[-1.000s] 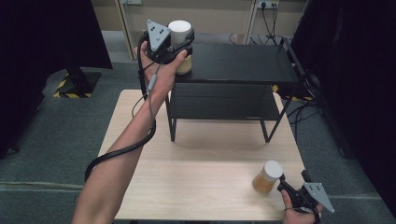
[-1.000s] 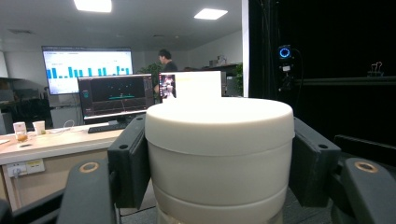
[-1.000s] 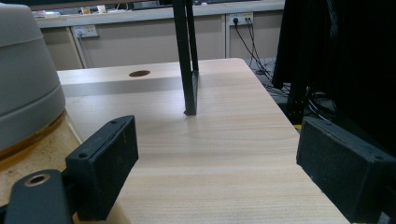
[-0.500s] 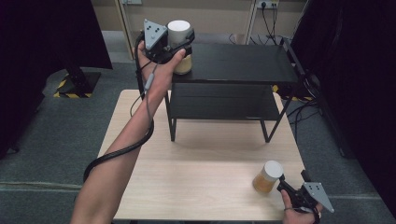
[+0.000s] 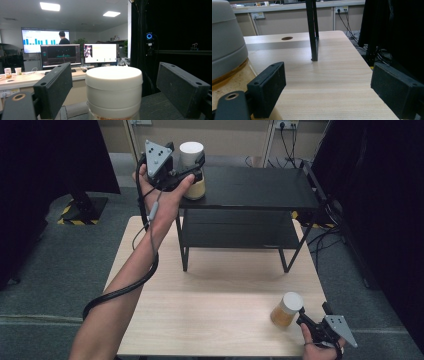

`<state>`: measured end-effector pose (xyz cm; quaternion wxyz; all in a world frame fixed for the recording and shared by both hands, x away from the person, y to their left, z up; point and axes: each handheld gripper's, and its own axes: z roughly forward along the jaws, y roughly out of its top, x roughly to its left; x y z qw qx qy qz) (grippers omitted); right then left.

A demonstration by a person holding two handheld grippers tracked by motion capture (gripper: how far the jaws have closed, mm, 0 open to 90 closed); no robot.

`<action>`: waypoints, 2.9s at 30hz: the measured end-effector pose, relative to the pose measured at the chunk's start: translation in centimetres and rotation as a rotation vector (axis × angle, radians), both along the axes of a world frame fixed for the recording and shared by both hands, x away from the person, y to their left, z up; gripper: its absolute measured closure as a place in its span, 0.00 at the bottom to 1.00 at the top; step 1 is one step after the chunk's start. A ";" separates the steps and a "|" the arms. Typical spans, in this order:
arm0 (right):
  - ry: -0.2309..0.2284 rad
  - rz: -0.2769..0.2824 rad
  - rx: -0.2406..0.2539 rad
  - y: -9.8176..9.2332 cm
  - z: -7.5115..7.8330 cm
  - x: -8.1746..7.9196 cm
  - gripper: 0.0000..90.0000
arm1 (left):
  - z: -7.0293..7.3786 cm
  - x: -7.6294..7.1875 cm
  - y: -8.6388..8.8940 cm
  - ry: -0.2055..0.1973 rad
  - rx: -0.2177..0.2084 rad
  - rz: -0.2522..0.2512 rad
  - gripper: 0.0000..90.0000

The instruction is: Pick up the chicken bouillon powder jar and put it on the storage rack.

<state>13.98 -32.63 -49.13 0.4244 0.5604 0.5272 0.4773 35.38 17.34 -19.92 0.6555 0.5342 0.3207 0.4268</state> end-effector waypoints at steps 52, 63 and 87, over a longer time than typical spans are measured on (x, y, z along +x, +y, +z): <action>-0.003 -0.003 -0.011 0.2 0.0 0.0 0.14 | -9.0 -6.5 2.5 0.006 0.002 -0.077 0.13; -0.002 -0.001 -0.012 0.3 0.0 0.0 0.14 | -13.3 -8.0 3.0 0.026 -0.016 -0.099 0.13; -0.002 -0.001 -0.015 0.4 0.0 0.0 0.14 | -20.2 -10.3 4.7 0.049 -0.019 -0.110 0.11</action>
